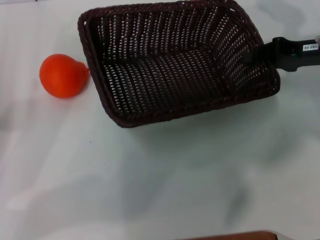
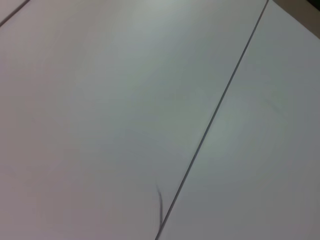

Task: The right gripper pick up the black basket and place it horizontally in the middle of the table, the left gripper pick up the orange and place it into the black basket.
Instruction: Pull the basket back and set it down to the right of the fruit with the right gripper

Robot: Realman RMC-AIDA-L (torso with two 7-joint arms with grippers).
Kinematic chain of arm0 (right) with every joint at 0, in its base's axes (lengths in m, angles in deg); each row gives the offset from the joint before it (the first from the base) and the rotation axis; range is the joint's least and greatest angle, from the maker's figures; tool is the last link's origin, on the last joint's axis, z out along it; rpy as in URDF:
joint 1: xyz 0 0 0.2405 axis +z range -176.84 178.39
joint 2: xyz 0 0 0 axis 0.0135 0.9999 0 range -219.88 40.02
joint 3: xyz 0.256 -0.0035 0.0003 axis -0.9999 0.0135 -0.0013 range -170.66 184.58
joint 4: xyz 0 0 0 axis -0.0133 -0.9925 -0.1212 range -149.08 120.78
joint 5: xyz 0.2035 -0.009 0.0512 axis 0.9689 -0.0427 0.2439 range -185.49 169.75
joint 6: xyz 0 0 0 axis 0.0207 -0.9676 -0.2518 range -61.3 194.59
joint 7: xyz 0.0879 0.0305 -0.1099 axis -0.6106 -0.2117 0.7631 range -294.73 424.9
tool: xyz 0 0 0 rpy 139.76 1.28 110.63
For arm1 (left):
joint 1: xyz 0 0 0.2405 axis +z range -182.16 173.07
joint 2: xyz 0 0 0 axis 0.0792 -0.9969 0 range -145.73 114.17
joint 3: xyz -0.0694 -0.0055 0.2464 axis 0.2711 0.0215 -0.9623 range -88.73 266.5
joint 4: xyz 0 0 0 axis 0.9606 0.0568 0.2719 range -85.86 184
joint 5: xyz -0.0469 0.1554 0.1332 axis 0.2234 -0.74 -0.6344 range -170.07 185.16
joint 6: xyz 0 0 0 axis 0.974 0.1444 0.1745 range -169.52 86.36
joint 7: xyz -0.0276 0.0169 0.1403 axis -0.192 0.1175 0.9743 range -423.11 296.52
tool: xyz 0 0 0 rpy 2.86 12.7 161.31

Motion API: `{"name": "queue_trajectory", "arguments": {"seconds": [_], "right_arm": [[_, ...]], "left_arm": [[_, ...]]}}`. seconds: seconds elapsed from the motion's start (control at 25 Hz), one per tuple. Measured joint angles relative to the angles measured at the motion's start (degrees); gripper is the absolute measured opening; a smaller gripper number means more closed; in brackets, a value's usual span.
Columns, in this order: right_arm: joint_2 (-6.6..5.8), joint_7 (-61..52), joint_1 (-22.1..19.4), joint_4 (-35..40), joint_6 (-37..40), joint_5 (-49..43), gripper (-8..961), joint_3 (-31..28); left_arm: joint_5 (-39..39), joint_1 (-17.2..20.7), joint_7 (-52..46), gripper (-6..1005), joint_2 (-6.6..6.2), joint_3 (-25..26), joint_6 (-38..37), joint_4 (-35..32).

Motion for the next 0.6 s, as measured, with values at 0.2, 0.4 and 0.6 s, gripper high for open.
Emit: {"name": "queue_trajectory", "arguments": {"seconds": [0.2, 0.4, 0.6], "right_arm": [[0.99, -1.0, -1.2, -0.2, 1.8, 0.1, 161, -0.9], [1.68, -1.2, -2.2, -0.6, 3.4, 0.4, 161, -2.5], [2.56, -1.2, -3.1, -0.6, 4.7, 0.7, 160, -3.6]], "left_arm": [[-0.1, -0.1, 0.0, 873, 0.00, -0.1, -0.5, -0.1], [-0.2, 0.0, 0.0, 866, 0.00, -0.1, -0.6, -0.2], [-0.2, 0.1, 0.0, 859, 0.00, -0.1, -1.2, -0.2]]}}
